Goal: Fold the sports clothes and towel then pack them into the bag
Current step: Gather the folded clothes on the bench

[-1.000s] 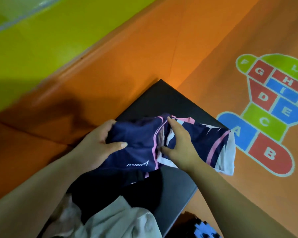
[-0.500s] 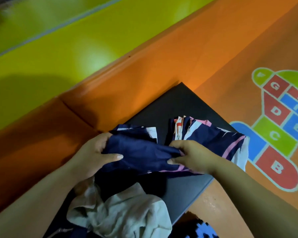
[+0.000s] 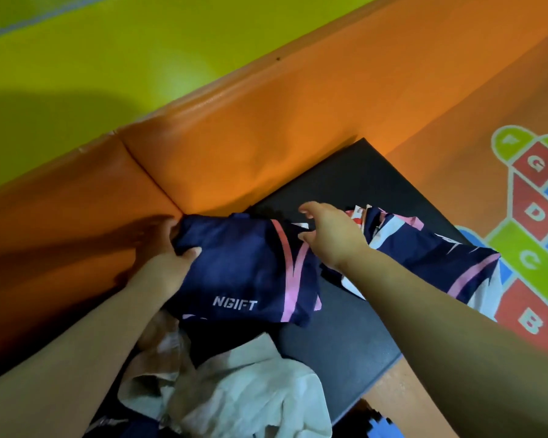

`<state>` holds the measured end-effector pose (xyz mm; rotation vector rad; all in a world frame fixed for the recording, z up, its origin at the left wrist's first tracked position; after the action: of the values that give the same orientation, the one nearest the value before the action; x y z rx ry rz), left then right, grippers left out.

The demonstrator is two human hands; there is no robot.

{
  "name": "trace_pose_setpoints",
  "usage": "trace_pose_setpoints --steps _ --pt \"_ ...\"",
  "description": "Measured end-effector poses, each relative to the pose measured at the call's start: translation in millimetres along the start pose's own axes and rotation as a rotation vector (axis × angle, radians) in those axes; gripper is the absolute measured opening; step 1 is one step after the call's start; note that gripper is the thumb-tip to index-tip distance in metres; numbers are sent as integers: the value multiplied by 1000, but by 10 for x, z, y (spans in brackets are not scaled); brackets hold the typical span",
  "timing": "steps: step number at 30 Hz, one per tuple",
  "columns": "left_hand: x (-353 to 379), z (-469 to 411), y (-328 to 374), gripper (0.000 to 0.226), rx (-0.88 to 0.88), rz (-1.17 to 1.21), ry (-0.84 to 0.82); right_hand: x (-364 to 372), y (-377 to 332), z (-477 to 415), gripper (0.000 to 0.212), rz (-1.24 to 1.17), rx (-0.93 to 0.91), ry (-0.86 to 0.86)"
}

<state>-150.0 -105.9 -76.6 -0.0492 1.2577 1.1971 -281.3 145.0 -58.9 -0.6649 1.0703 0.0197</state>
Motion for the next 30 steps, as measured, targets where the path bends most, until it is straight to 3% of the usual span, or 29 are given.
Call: trace_pose_setpoints --steps 6,9,11,14,16,18,21,26,30 --pt "611 437 309 56 398 -413 -5 590 145 508 53 113 -129 -134" --pt "951 500 161 62 374 -621 -154 973 194 761 58 216 -210 -206" --pt "1043 439 95 60 347 -725 -181 1099 276 796 58 191 -160 -248" --pt "952 323 112 52 346 -575 -130 1202 430 750 55 19 -9 -310" --pt "784 247 134 48 373 -457 17 1160 457 683 51 -138 80 -231" --pt "637 200 23 48 224 -375 105 1138 473 616 50 -265 180 -162" --pt "645 152 -266 61 -64 -302 73 1178 525 515 53 -459 357 -101" --pt "767 -7 -450 70 -202 45 -32 1237 582 400 67 -508 535 -80" --pt "803 -70 -663 101 -405 115 -22 1264 659 375 70 -629 587 -52"
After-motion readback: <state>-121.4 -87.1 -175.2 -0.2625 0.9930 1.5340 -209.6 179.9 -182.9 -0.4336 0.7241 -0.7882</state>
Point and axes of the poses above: each hand's wrist, its own z-axis away from the middle knuckle, its own x-axis out of the palm, y = z × x, the point moved 10 cm from there along -z, towards the middle knuckle, and after that the axes turned 4 degrees about -x, right-handed, at the moved point
